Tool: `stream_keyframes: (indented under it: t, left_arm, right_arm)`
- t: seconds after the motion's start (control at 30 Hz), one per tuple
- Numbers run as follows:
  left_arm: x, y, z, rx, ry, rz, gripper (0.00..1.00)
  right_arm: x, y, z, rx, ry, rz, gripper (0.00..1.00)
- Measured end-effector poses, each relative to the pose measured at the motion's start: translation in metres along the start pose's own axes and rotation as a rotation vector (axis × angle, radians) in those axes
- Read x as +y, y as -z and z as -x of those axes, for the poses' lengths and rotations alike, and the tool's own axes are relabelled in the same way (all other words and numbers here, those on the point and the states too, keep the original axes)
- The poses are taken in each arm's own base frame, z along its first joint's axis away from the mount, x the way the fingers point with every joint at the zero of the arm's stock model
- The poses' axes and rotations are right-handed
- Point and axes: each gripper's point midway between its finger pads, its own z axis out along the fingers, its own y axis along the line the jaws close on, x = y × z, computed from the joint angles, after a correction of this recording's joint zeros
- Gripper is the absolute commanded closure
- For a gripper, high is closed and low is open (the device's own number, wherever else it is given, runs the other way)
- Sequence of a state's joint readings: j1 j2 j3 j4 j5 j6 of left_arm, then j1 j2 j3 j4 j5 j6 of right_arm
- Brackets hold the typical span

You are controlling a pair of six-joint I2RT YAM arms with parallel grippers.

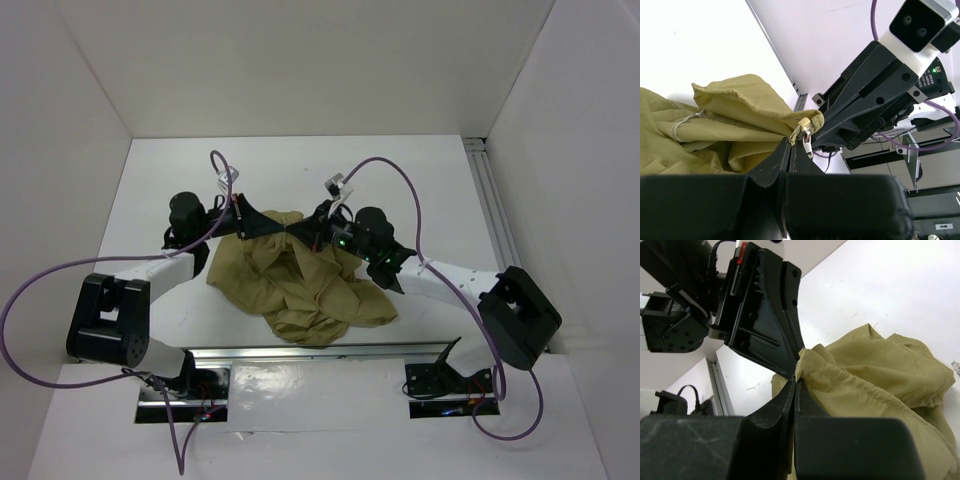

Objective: Zip up the jacket

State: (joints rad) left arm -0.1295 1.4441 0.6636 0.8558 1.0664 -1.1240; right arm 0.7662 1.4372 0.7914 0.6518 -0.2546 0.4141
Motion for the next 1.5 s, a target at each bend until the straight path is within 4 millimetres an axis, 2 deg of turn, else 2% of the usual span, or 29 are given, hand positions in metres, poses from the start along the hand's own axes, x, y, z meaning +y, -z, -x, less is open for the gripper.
stream_keyframes:
  t: [0.37,0.73,0.83,1.07,1.2,1.43,1.5]
  left_arm:
    - [-0.011,0.001,-0.004,0.032,-0.030,-0.049,1.00]
    - [0.004,0.002,-0.014,0.066,0.000,-0.010,1.00]
    - [0.007,0.002,-0.016,0.071,0.003,-0.002,1.00]
    - [0.007,0.002,-0.017,0.074,0.004,-0.002,1.00]
    - [0.006,0.001,-0.017,0.076,0.002,-0.004,1.00]
    - [0.000,-0.001,-0.025,0.112,0.002,-0.030,1.00]
    - [-0.002,-0.003,-0.027,0.121,0.002,-0.036,1.00]
  right_arm:
    - [-0.007,-0.001,0.001,-0.011,0.013,-0.034,1.00]
    - [-0.007,0.000,-0.011,0.042,0.036,-0.008,1.00]
    - [-0.007,0.000,-0.013,0.056,0.040,-0.006,0.91]
    - [-0.007,0.000,-0.013,0.060,0.048,-0.001,0.78]
    - [-0.006,0.000,-0.013,0.063,0.048,-0.002,0.78]
    - [-0.009,-0.005,-0.006,0.046,0.048,-0.017,0.48]
    - [-0.005,-0.007,-0.001,0.034,0.053,-0.008,0.48]
